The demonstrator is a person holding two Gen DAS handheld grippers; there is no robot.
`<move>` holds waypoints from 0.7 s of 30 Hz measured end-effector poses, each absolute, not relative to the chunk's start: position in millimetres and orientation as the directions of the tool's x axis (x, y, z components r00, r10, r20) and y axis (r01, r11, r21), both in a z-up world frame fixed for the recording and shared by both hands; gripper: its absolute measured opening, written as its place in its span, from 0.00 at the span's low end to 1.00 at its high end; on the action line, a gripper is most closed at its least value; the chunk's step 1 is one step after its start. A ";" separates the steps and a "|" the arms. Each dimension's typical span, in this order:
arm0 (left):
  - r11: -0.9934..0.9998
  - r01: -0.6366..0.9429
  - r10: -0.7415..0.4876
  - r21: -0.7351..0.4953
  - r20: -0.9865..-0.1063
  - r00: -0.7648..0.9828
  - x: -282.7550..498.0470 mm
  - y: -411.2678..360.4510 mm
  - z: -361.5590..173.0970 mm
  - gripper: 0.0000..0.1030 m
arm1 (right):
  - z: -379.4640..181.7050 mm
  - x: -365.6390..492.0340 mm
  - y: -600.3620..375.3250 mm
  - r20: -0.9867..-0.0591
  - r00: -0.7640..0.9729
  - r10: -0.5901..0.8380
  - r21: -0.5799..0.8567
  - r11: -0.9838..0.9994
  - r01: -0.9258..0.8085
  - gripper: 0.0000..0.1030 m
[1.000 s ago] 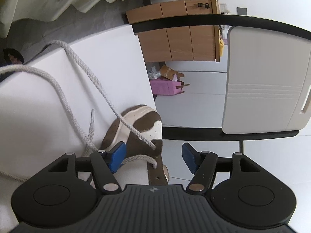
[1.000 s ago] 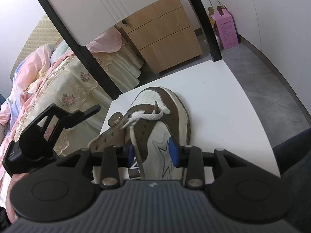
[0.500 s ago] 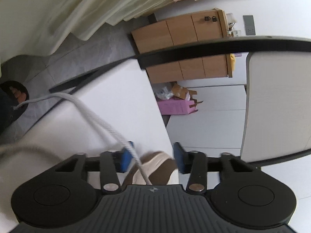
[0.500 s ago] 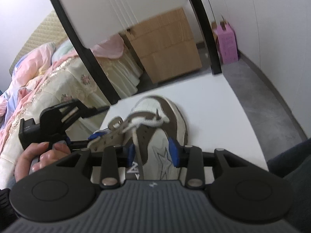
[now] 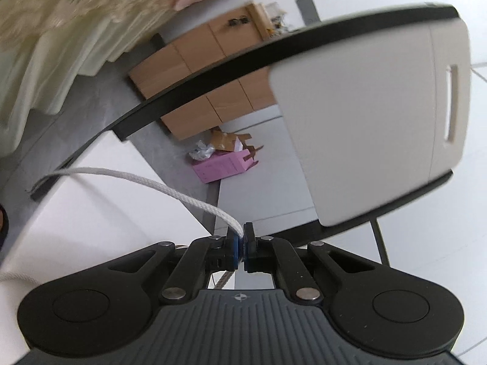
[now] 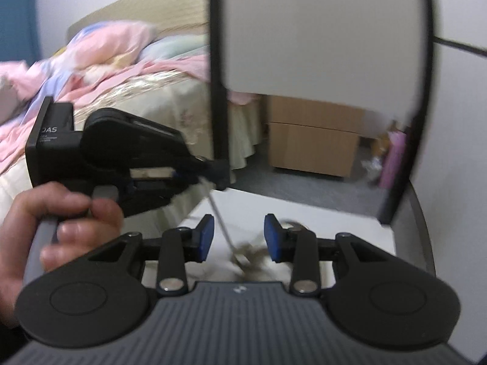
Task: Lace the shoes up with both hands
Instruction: 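Pull the white lace taut away from the sneaker with the left tool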
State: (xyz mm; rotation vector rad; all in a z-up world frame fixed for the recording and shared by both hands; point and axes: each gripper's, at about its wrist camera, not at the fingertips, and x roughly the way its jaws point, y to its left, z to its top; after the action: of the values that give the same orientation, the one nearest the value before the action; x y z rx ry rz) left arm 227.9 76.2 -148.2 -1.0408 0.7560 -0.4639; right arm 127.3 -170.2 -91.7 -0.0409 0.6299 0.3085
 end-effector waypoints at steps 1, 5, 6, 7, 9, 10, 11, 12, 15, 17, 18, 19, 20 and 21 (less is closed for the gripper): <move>0.445 0.013 -0.678 -0.895 -0.328 0.658 227.5 76.1 -145.3 0.03 | -87.9 134.2 -162.1 -0.594 0.756 0.275 0.031 0.947 -0.320 0.36; 0.462 0.070 -0.697 -0.884 -0.313 0.645 226.6 74.2 -135.5 0.03 | -90.3 164.1 -133.5 -0.642 0.720 0.264 -0.044 0.925 -0.378 0.35; 0.462 0.083 -0.703 -0.883 -0.307 0.642 226.3 73.5 -134.4 0.03 | -92.9 172.1 -128.0 -0.654 0.711 0.259 -0.055 0.921 -0.386 0.34; 0.458 0.098 -0.707 -0.884 -0.295 0.643 225.5 73.7 -132.7 0.03 | -93.9 177.3 -125.5 -0.651 0.715 0.255 -0.063 0.921 -0.385 0.31; 0.454 0.119 -0.708 -0.883 -0.276 0.650 223.6 75.5 -128.3 0.03 | -93.3 183.7 -124.0 -0.640 0.721 0.265 -0.046 0.924 -0.381 0.11; 0.457 0.128 -0.705 -0.880 -0.271 0.655 222.7 76.9 -124.6 0.04 | -92.1 184.4 -124.7 -0.636 0.725 0.264 -0.037 0.928 -0.371 0.08; 0.460 0.138 -0.704 -0.877 -0.265 0.659 222.0 78.7 -121.3 0.04 | -90.8 185.0 -125.4 -0.633 0.729 0.263 -0.029 0.932 -0.361 0.04; 0.460 0.150 -0.701 -0.875 -0.254 0.666 221.0 80.9 -118.0 0.04 | -89.6 185.6 -126.1 -0.629 0.732 0.261 -0.020 0.936 -0.351 0.03; 0.467 0.148 -0.667 -0.872 -0.237 0.706 218.2 90.7 -109.7 0.04 | -88.2 174.4 -129.8 -0.624 0.738 0.257 -0.020 0.939 -0.344 0.02; 0.475 0.117 -0.623 -0.872 -0.240 0.744 216.2 99.3 -105.3 0.03 | -91.3 165.4 -135.4 -0.648 0.715 0.262 0.006 0.941 -0.340 0.02; 0.476 0.101 -0.598 -0.874 -0.238 0.765 214.0 105.2 -103.2 0.03 | -92.8 160.9 -138.3 -0.659 0.703 0.265 0.019 0.941 -0.337 0.02; 0.474 0.086 -0.574 -0.876 -0.233 0.785 211.8 111.3 -101.3 0.03 | -94.4 156.4 -141.1 -0.671 0.691 0.268 0.032 0.942 -0.335 0.02; 0.454 0.076 -0.559 -0.888 -0.217 0.800 210.1 119.3 -101.0 0.03 | -95.9 151.9 -143.9 -0.682 0.679 0.272 0.045 0.942 -0.332 0.02; 0.437 0.069 -0.548 -0.897 -0.205 0.811 208.7 125.8 -101.1 0.03 | -97.6 147.4 -145.3 -0.691 0.670 0.270 0.045 0.942 -0.333 0.02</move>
State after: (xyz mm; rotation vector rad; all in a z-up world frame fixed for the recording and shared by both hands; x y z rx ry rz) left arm 208.7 125.8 -101.1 -1.0580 0.5166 -0.4052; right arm 147.4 -145.3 -97.6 -0.0869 0.7639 0.3401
